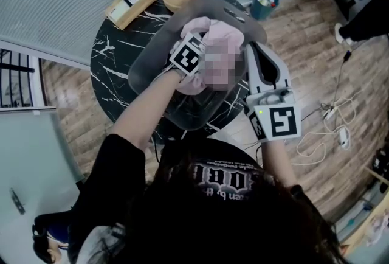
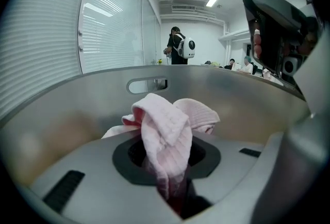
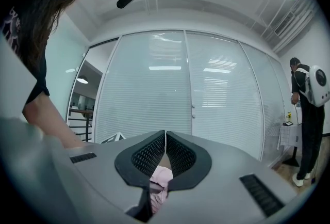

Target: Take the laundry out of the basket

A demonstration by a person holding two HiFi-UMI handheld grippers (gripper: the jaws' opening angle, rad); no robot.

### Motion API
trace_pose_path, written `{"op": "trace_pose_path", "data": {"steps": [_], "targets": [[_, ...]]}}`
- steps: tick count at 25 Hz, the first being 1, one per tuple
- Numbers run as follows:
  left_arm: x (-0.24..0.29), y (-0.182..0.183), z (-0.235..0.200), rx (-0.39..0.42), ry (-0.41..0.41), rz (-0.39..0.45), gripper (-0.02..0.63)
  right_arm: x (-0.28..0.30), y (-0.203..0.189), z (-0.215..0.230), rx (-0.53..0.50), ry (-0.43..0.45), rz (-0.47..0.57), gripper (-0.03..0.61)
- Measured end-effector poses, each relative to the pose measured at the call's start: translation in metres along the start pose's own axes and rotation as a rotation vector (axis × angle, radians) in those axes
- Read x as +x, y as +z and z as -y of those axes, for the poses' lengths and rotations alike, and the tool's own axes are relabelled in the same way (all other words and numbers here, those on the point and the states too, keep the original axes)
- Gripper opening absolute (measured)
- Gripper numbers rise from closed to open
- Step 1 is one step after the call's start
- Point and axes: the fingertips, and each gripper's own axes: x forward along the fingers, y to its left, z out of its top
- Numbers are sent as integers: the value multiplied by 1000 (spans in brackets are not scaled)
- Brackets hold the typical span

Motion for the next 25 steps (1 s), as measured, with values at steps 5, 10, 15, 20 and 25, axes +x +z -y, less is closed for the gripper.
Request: {"op": "trace_pose_path", "data": {"steps": [5, 10, 15, 20, 25], "targets": [[-16, 13, -3, -43, 25, 63, 91, 0, 2, 0, 9, 8, 9, 29], [-33, 29, -5, -49, 65, 118, 89, 0, 3, 2, 22, 13, 18, 29], [-51, 37, -3, -45, 107, 164, 87, -2, 5, 4, 19, 11, 19, 29], [-73, 51, -6, -58, 153, 233, 87, -4, 9, -3, 4, 35, 23, 29], [-97, 69, -4, -58, 189, 290, 87, -6, 14, -12, 7, 70, 31, 29]]}}
